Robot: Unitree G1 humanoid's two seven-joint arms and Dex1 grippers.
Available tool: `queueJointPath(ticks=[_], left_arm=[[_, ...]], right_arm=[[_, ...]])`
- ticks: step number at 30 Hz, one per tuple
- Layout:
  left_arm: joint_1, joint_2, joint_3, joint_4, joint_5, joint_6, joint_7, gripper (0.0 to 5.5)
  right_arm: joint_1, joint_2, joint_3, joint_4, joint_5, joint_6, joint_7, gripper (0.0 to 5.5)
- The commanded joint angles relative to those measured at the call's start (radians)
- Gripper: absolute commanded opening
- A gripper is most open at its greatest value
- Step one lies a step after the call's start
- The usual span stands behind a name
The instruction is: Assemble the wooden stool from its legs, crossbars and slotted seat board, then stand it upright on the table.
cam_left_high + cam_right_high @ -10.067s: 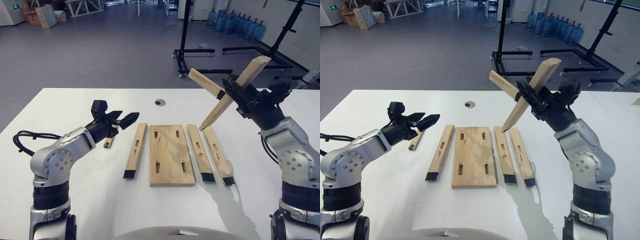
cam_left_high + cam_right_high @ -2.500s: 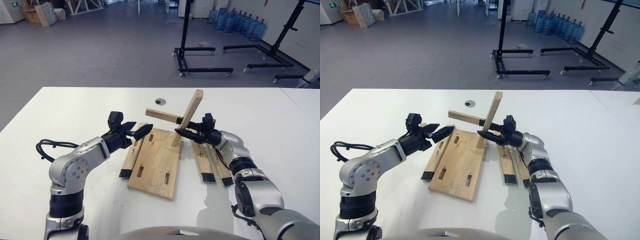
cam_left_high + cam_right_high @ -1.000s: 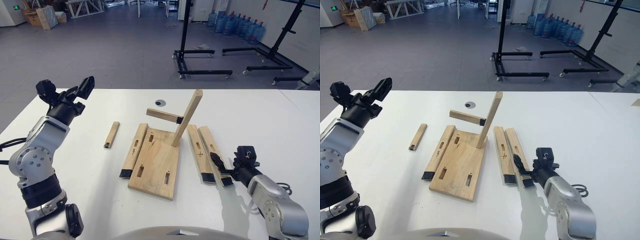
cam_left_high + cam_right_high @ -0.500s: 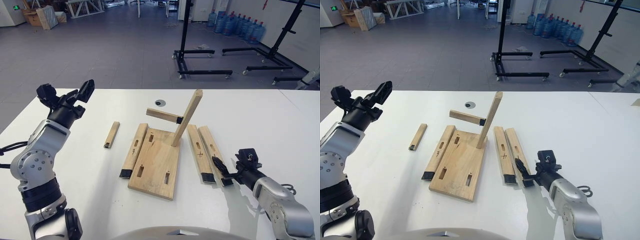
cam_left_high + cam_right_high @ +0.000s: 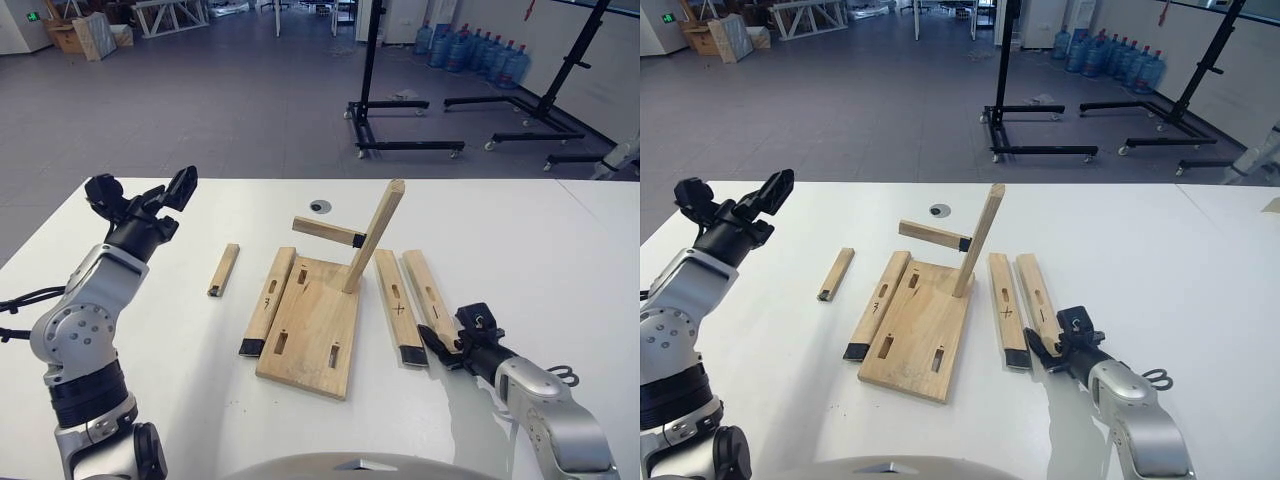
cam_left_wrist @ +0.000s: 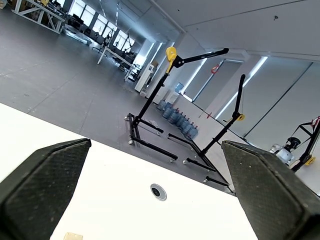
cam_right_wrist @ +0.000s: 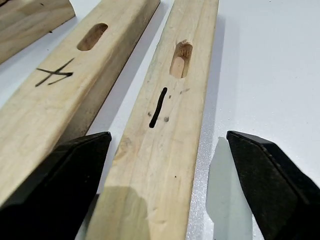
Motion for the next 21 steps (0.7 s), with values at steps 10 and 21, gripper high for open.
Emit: queueJointPath(ticks=[10,21], left_arm=[[0.007,-0.008,-0.022,-0.008,0.026,-0.03,0.016,4.79],[-0.006,0.17,-0.039,0.012,0.014,-0.022,-0.262,4.79]], right_arm=[[-0.012,-0.063,0.014,0.079,-0.042,-0.081,0.034,2.05],[-0.22,-0.14,-0.351,0.185,0.221,-0.105,0.113,2.04]])
